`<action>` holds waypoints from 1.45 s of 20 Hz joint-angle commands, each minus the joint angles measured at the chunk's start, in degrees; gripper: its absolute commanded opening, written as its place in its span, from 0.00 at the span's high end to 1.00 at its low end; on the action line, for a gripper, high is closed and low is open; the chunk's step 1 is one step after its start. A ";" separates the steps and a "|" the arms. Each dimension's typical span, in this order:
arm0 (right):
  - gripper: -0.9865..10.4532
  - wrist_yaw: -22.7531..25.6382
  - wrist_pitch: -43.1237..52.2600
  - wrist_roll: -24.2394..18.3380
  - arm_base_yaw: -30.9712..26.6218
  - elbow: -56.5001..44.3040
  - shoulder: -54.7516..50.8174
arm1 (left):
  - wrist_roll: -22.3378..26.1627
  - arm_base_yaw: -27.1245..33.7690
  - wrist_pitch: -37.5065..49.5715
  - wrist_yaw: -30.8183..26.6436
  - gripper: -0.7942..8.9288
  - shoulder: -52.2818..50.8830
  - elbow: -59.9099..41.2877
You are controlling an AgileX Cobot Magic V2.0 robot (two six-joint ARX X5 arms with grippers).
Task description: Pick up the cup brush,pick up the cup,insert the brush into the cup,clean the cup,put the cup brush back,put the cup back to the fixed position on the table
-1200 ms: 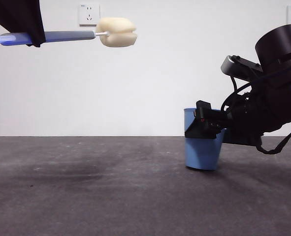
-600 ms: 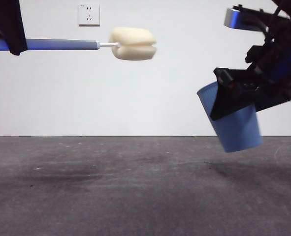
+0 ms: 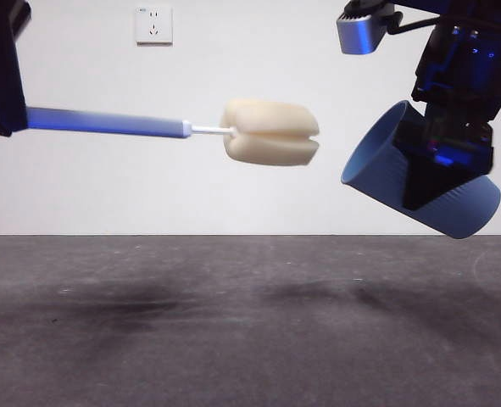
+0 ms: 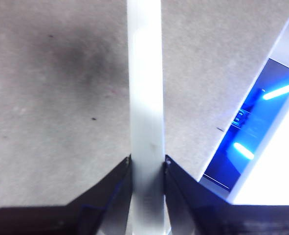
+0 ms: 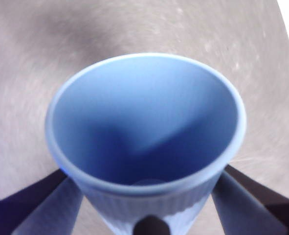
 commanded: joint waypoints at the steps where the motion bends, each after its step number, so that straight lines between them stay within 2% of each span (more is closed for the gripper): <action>1: 0.93 1.70 -1.09 -5.49 0.37 0.22 0.11 | 0.70 -0.48 0.50 2.32 0.93 0.50 -0.46; 4: 0.93 3.21 -1.95 -7.93 0.37 0.22 0.13 | 0.70 -1.95 0.57 2.40 0.93 0.59 -0.46; 12: 0.93 3.26 -2.43 -12.00 0.59 0.22 0.55 | -1.66 -6.36 2.93 2.54 0.93 4.39 -0.46; 18: 0.93 6.16 -3.69 -16.28 4.90 0.22 2.82 | -1.97 -7.78 5.90 2.78 0.93 5.57 -0.46; 23: 0.93 6.47 -1.11 -16.61 8.61 0.22 5.60 | -3.17 -8.70 5.70 3.93 0.93 6.03 -0.46; 29: 0.93 7.78 -0.44 -18.01 9.60 0.22 7.06 | -4.52 -11.67 6.71 4.98 0.93 9.03 -0.46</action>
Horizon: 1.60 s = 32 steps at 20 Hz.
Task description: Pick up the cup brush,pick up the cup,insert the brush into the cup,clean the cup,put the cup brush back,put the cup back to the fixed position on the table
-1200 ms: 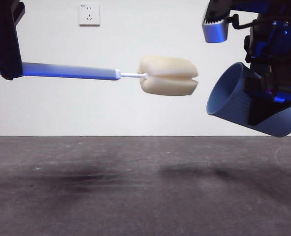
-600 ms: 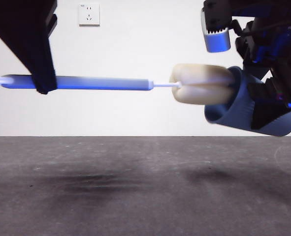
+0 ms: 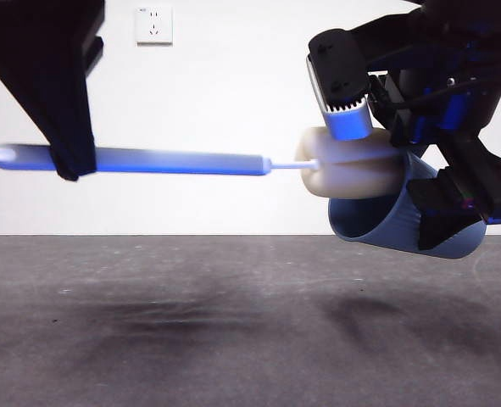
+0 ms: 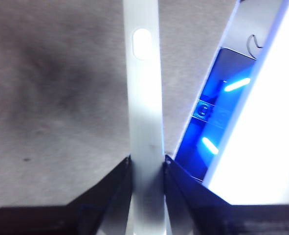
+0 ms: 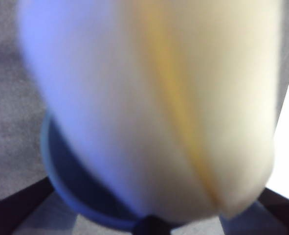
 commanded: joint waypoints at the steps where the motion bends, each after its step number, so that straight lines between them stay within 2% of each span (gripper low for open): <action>1: 0.93 -0.94 1.27 -1.20 1.31 0.17 0.39 | 0.26 -1.38 4.04 1.68 0.93 1.70 -0.37; 8: 0.93 1.38 1.27 -0.42 1.77 0.17 0.39 | -0.83 -1.64 5.11 1.01 0.93 2.82 -0.37; 13: 0.93 1.22 1.81 -1.90 6.62 0.17 0.48 | -2.84 -1.62 11.02 2.23 0.93 4.17 -0.37; 17: 0.93 2.03 1.84 -1.38 7.96 0.17 0.50 | -4.39 -1.64 11.39 3.37 0.93 4.70 -0.37; 21: 0.93 4.90 -0.44 -0.09 6.56 0.17 0.50 | -5.55 -1.38 6.78 2.45 0.93 4.24 -0.37; 24: 0.93 4.98 -0.74 1.51 4.81 0.17 0.50 | -5.75 -1.36 2.03 -0.02 0.93 1.97 -0.37; 29: 0.93 4.59 -0.42 1.81 4.59 0.17 0.50 | -5.79 -1.33 -2.95 0.00 0.93 -2.47 -0.37; 32: 0.93 4.48 -0.11 1.81 4.59 0.17 0.50 | -5.75 -1.33 -2.14 0.09 0.93 -2.38 -0.37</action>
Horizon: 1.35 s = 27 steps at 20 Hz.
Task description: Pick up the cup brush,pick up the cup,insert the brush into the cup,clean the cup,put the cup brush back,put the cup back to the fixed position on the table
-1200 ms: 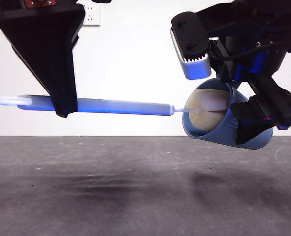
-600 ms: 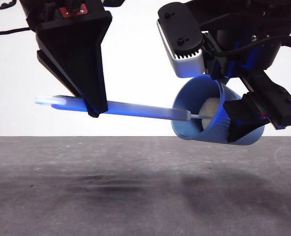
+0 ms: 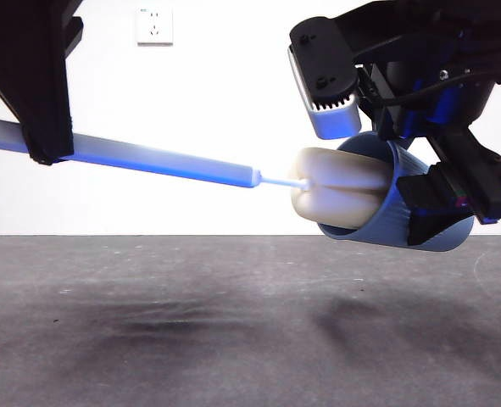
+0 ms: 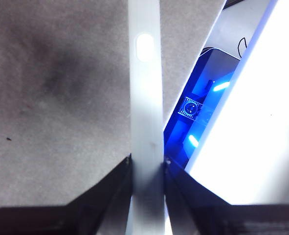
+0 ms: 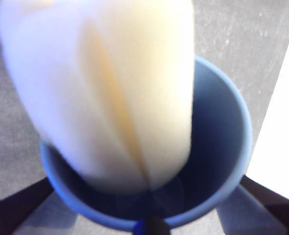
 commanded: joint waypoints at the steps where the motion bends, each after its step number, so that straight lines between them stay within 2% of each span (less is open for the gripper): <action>1: 0.93 0.00 0.46 0.79 0.15 0.17 0.48 | 0.07 0.02 2.56 0.22 0.93 0.44 -0.35; 6: 0.93 -0.11 0.96 0.79 0.98 0.17 0.48 | -0.68 0.00 9.09 0.70 0.93 3.21 -0.35; 9: 0.93 -1.57 1.68 0.79 2.25 0.17 0.48 | -1.07 0.00 13.14 3.21 0.93 6.49 -0.35; 14: 0.93 -1.31 1.57 1.38 3.10 0.17 0.48 | -4.24 -0.02 17.05 3.37 0.93 8.15 -0.35; 18: 0.93 -1.05 0.83 1.99 2.69 0.17 0.48 | -4.22 0.17 9.09 0.50 0.93 6.97 -0.35; 21: 0.93 -1.09 0.68 4.72 1.38 0.17 0.48 | -4.81 0.15 4.44 -6.03 0.93 2.64 -0.35; 25: 0.93 -1.07 0.76 7.19 -0.48 0.17 0.46 | -5.55 1.27 -3.23 -10.49 0.93 -5.27 -0.35; 27: 0.93 -0.98 1.05 9.73 -1.03 0.17 0.46 | -5.77 2.27 -7.48 -11.87 0.93 -8.39 -0.35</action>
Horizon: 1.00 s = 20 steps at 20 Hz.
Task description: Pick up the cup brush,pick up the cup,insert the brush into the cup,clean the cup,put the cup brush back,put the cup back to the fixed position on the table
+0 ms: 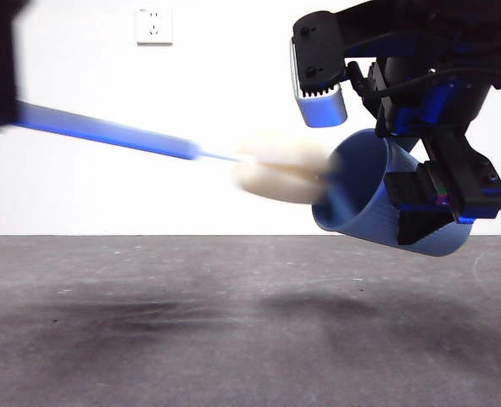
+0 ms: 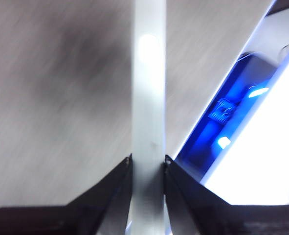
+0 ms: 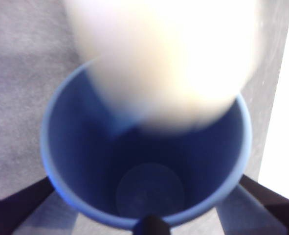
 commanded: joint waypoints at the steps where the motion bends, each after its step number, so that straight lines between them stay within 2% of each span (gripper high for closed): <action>1: 0.93 0.28 0.92 4.79 -0.50 0.17 0.35 | -1.84 1.53 -3.37 -2.10 0.93 -3.02 -0.33; 4: 0.93 0.28 2.36 11.23 -1.75 0.20 -0.76 | -3.43 3.58 -3.89 -3.08 0.93 -6.64 -0.33; 7: 0.93 0.07 4.22 20.22 -2.73 0.24 -4.07 | -7.43 7.02 0.20 -3.04 0.93 -7.72 -0.39; 9: 0.93 -1.44 4.46 27.15 -3.23 0.83 -7.21 | -12.07 9.75 6.97 -2.80 0.93 -7.41 -1.57; 13: 0.93 -8.46 5.18 39.91 -4.37 2.47 -13.84 | -21.18 12.79 22.69 -2.36 0.93 -4.39 -8.35; 17: 0.93 -16.28 10.05 48.13 -5.84 2.54 -19.54 | -28.61 14.38 36.20 0.09 0.93 3.76 -13.16; 20: 0.93 -18.67 10.80 51.06 -6.69 2.54 -21.24 | -32.79 14.38 43.95 0.00 0.93 11.23 -13.16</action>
